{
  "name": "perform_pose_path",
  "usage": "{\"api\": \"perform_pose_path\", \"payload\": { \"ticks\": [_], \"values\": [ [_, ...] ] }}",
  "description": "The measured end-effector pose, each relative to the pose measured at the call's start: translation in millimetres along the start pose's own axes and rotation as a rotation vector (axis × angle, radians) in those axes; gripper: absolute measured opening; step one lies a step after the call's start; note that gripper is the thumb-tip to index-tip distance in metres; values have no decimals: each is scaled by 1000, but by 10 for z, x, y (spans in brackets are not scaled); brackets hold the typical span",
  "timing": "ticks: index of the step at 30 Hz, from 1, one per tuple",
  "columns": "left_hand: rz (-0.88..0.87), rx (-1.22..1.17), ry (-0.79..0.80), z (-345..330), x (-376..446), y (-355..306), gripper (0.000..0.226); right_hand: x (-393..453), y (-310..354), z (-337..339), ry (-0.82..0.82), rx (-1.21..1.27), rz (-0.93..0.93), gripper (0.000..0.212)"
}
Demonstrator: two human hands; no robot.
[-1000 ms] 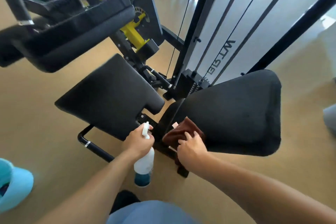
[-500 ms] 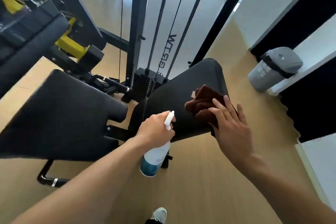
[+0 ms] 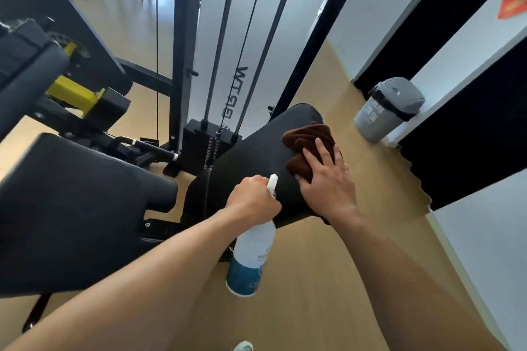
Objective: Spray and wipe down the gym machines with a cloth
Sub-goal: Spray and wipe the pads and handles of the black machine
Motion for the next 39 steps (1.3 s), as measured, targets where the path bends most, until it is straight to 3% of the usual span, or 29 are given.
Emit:
{"api": "perform_pose_path", "payload": {
  "ticks": [6, 11, 18, 25, 29, 35, 39],
  "values": [
    [9, -17, 34, -105, 91, 17, 7, 331, 26, 102, 48, 154, -154, 70],
    [-27, 32, 68, -161, 262, 5, 31, 770, 23, 158, 169, 152, -227, 78],
    [33, 91, 53, -202, 607, -90, 19, 1381, 124, 146, 189, 110, -261, 86],
    [106, 147, 10, -292, 721, -105, 17, 2152, 105, 118, 183, 173, -220, 59],
    [184, 76, -8, -344, 639, 74, 22, 2335, 221, 137, 238, 127, -128, 49],
    [337, -31, -16, -562, 383, 333, 35, 2244, 162, 128, 355, 41, 138, 51],
    [370, -128, 4, -531, 414, 397, 36, 1916, 286, 148, 497, -264, 433, 47]
  ]
}}
Point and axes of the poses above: each hand's wrist, its own x-axis towards the middle knuckle, its own z-axis out of the back of the hand, y = z × x, the point moved 3 cm from there along x, towards the middle knuckle, and after that the axes turned 9 degrees about x, right-handed, at the moved point
